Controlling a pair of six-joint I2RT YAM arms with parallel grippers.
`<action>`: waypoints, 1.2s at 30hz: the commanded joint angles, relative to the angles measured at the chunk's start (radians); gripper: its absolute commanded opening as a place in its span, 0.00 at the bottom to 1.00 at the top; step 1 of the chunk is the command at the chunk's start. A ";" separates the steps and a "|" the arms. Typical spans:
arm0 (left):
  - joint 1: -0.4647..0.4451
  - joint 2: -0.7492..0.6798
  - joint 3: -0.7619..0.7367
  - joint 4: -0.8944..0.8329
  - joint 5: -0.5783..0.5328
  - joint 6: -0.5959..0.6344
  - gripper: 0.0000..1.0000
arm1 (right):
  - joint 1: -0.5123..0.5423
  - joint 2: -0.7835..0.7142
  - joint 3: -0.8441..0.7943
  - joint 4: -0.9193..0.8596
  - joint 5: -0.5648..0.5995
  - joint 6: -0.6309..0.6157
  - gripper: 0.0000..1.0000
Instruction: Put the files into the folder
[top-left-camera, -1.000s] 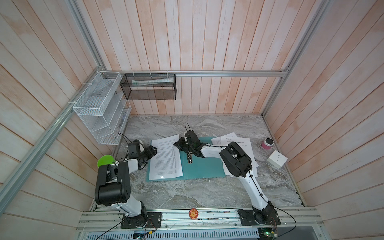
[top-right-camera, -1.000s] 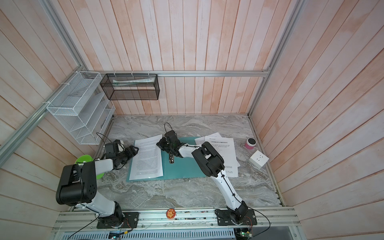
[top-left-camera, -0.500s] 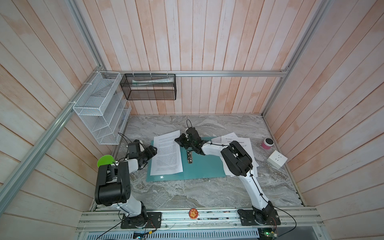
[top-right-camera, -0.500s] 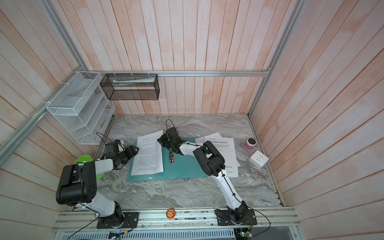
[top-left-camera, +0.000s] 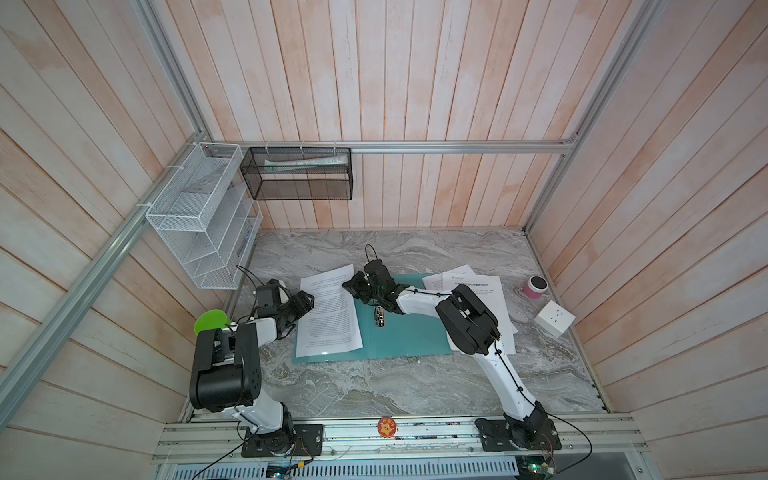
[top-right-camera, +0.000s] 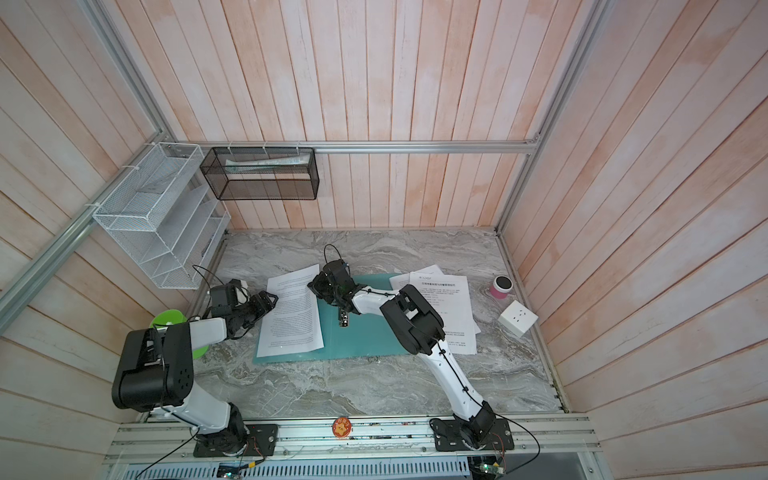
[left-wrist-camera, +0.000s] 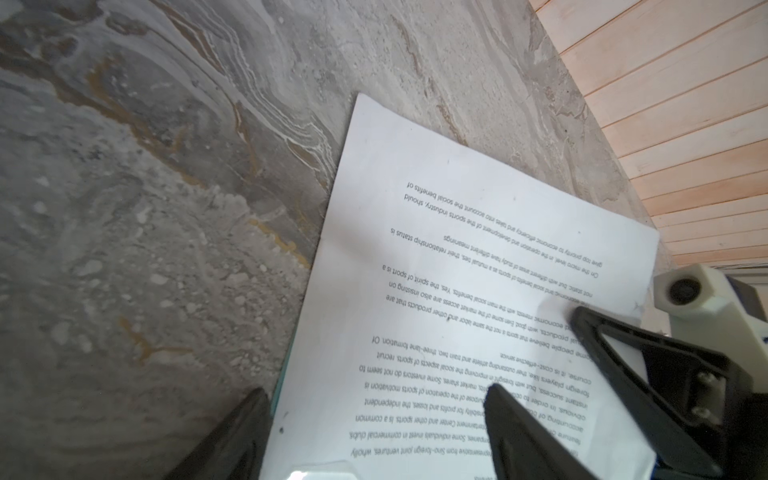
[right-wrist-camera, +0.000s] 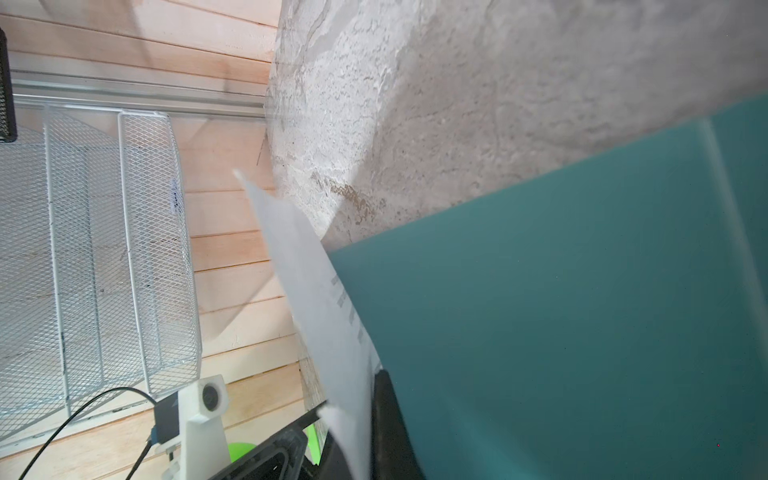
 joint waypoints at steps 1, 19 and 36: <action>-0.011 0.038 -0.011 -0.086 0.014 -0.003 0.83 | 0.015 -0.007 -0.038 -0.003 0.017 0.005 0.00; -0.014 0.038 -0.011 -0.087 0.008 -0.003 0.83 | -0.023 -0.088 -0.121 0.030 -0.044 -0.161 0.00; -0.015 0.035 -0.012 -0.088 0.004 -0.003 0.83 | -0.090 0.024 0.051 -0.138 -0.388 -0.390 0.00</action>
